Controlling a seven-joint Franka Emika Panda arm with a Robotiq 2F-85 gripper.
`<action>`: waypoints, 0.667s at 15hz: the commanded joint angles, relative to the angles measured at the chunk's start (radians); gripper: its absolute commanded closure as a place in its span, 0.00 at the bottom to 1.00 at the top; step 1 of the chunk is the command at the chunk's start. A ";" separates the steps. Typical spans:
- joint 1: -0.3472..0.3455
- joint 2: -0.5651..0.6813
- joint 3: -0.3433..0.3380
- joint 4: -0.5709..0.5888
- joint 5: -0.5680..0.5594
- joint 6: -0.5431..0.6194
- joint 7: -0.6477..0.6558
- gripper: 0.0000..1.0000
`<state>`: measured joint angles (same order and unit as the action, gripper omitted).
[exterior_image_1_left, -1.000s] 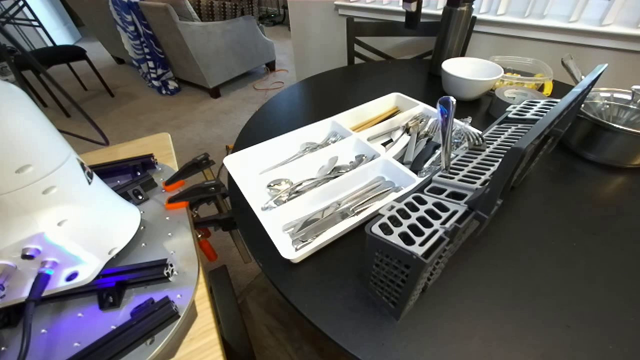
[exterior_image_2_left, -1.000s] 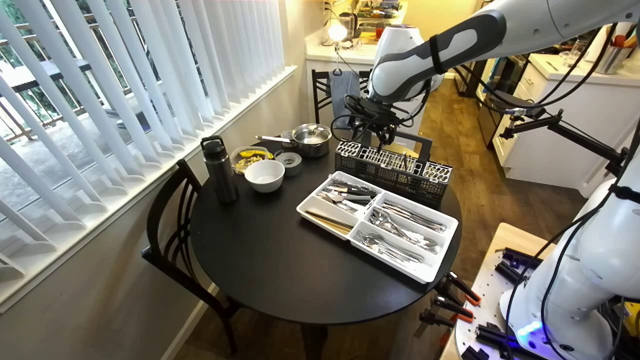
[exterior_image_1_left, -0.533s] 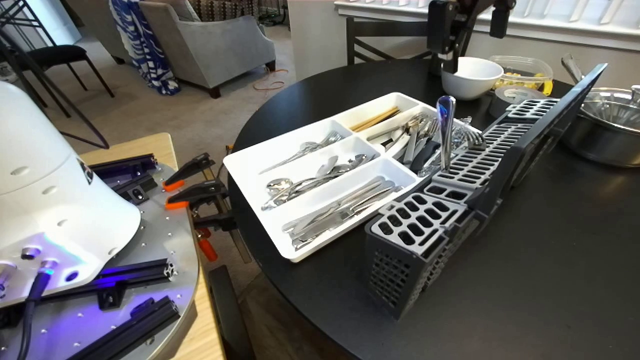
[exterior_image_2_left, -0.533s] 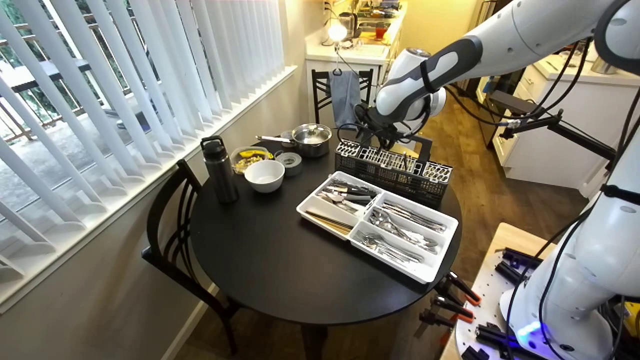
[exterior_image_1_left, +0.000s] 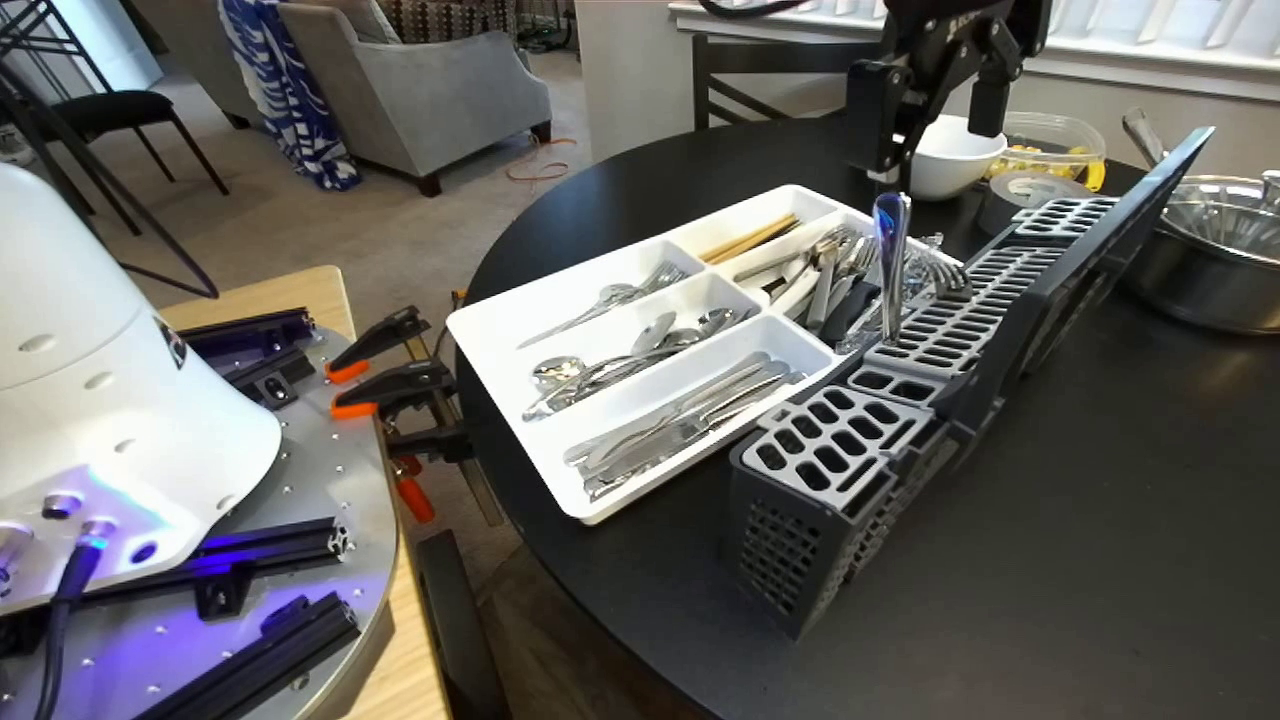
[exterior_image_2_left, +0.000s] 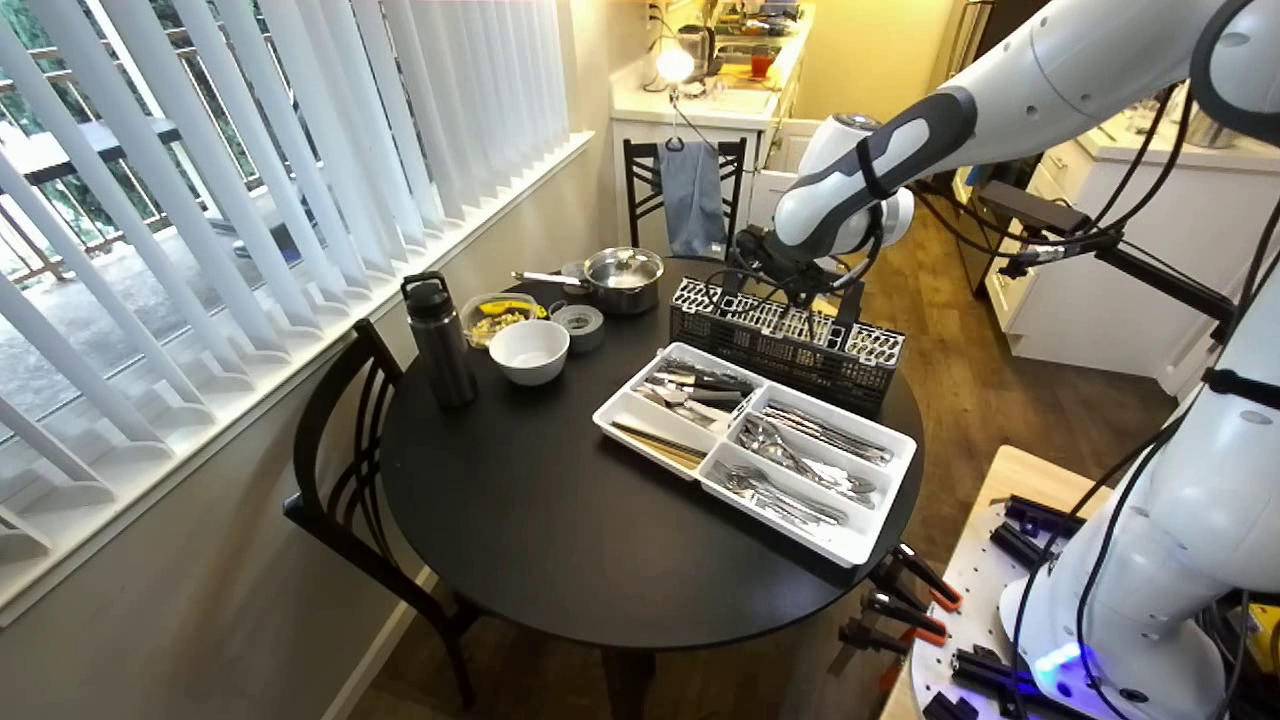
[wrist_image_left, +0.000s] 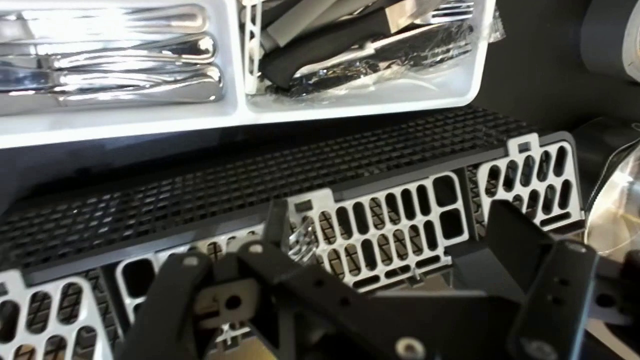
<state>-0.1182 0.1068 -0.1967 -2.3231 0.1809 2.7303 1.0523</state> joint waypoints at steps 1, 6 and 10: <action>-0.016 -0.182 -0.030 -0.130 -0.116 -0.025 0.015 0.00; -0.105 -0.219 0.007 -0.153 -0.362 -0.031 0.158 0.00; -0.143 -0.208 0.039 -0.153 -0.577 -0.098 0.324 0.00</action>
<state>-0.2273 -0.0949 -0.1933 -2.4613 -0.2709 2.6726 1.2604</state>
